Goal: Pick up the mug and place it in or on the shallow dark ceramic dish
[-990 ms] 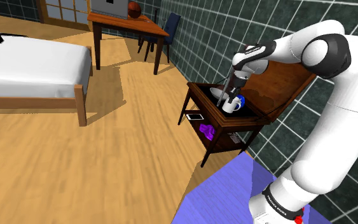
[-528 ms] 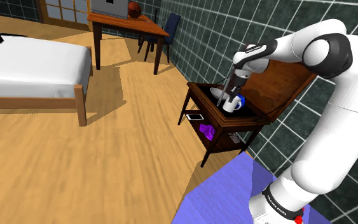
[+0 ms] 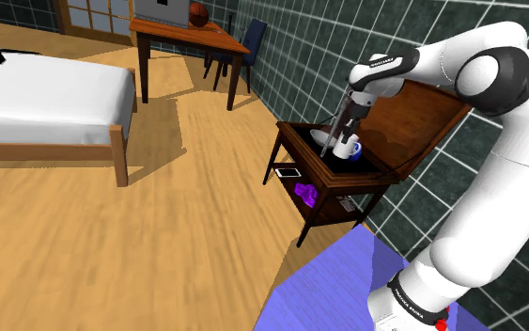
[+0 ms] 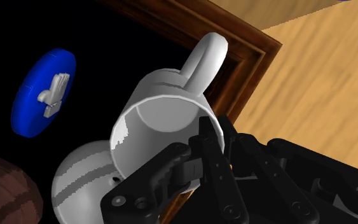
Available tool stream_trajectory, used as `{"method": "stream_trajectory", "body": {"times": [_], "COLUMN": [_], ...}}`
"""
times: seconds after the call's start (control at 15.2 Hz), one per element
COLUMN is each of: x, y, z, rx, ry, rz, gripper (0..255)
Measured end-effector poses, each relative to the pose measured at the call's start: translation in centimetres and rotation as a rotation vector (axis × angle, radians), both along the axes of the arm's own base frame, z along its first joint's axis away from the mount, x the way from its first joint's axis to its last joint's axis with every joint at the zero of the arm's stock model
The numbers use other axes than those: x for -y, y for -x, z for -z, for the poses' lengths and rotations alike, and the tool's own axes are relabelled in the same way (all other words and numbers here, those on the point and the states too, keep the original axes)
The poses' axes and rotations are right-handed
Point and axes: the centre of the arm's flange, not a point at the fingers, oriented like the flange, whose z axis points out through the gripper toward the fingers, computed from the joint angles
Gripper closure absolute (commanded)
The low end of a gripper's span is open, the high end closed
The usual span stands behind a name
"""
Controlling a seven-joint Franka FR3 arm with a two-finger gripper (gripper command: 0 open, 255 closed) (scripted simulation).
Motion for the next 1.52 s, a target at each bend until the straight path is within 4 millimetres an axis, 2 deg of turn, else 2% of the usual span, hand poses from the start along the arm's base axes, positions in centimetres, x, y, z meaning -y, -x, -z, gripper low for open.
{"method": "stream_trajectory", "body": {"times": [0.92, 1.19, 1.52], "x": [0.0, 1.3, 4.2], "y": [0.0, -3.4, -9.2], "z": [-7.3, -8.9, -10.7], "rx": [0.0, -0.001, 0.001], "ry": [0.0, 0.001, 0.002], "rz": [0.0, 0.002, 0.004], "gripper": [255, 255, 255]}}
